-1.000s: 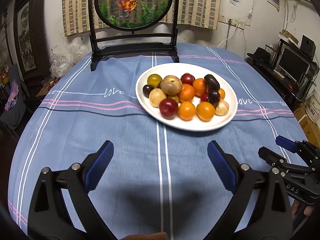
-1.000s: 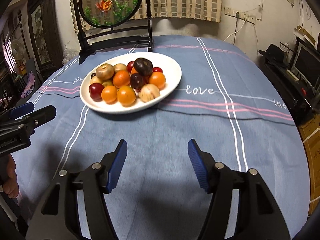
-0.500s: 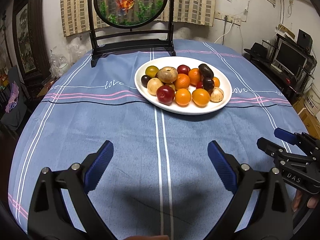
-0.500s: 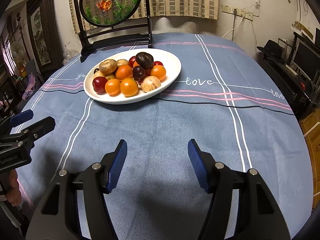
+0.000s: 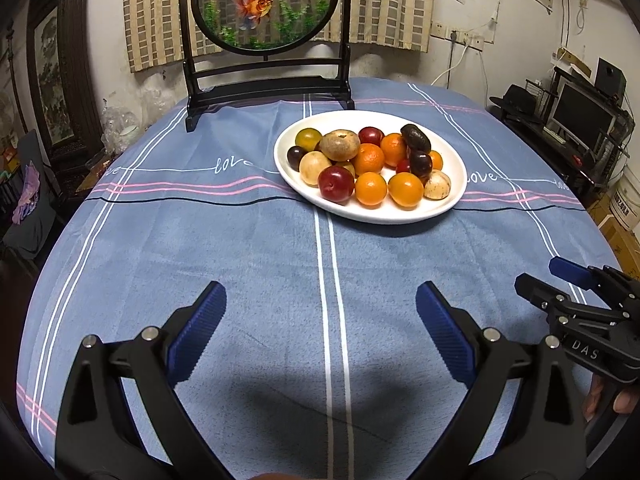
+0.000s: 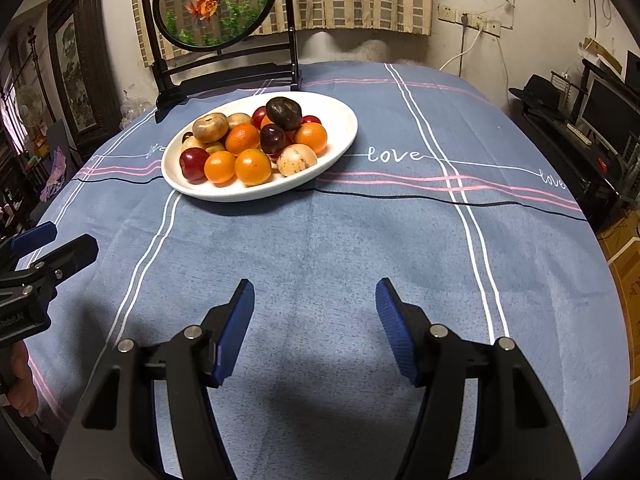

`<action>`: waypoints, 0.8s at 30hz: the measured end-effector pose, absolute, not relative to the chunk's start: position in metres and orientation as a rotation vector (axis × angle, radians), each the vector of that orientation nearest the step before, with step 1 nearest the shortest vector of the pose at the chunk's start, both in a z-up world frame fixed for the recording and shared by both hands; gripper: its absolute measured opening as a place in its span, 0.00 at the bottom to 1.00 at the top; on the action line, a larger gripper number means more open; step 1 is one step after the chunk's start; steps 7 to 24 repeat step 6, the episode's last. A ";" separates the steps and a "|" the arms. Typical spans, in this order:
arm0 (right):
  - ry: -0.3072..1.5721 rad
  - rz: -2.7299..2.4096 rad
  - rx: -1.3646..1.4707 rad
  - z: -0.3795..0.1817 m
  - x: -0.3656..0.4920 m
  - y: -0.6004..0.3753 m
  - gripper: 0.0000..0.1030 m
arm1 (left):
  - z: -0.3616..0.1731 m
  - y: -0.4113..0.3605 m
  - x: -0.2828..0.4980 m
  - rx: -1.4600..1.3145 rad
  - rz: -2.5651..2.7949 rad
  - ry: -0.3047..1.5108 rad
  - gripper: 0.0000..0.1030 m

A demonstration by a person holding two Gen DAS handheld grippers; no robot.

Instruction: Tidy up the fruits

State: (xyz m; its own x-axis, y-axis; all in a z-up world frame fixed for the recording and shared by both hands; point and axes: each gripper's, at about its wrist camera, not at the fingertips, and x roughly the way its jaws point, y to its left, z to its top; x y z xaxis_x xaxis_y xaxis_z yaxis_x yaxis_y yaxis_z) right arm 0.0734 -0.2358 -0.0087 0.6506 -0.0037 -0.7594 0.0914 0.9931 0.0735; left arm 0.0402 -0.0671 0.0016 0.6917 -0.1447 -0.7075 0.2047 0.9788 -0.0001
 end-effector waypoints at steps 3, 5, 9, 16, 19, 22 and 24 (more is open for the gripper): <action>0.868 -0.062 0.109 -0.011 0.074 -0.237 0.62 | 0.000 -0.067 0.043 0.085 -0.187 0.801 0.95; 0.872 -0.065 0.109 -0.012 0.075 -0.239 0.62 | -0.001 -0.066 0.044 0.083 -0.184 0.802 0.95; 0.875 -0.067 0.108 -0.013 0.076 -0.239 0.62 | -0.001 -0.066 0.045 0.084 -0.184 0.803 0.95; 0.875 -0.067 0.108 -0.013 0.076 -0.239 0.62 | -0.001 -0.066 0.045 0.084 -0.184 0.803 0.95; 0.875 -0.067 0.108 -0.013 0.076 -0.239 0.62 | -0.001 -0.066 0.045 0.084 -0.184 0.803 0.95; 0.875 -0.067 0.108 -0.013 0.076 -0.239 0.62 | -0.001 -0.066 0.045 0.084 -0.184 0.803 0.95; 0.875 -0.067 0.108 -0.013 0.076 -0.239 0.62 | -0.001 -0.066 0.045 0.084 -0.184 0.803 0.95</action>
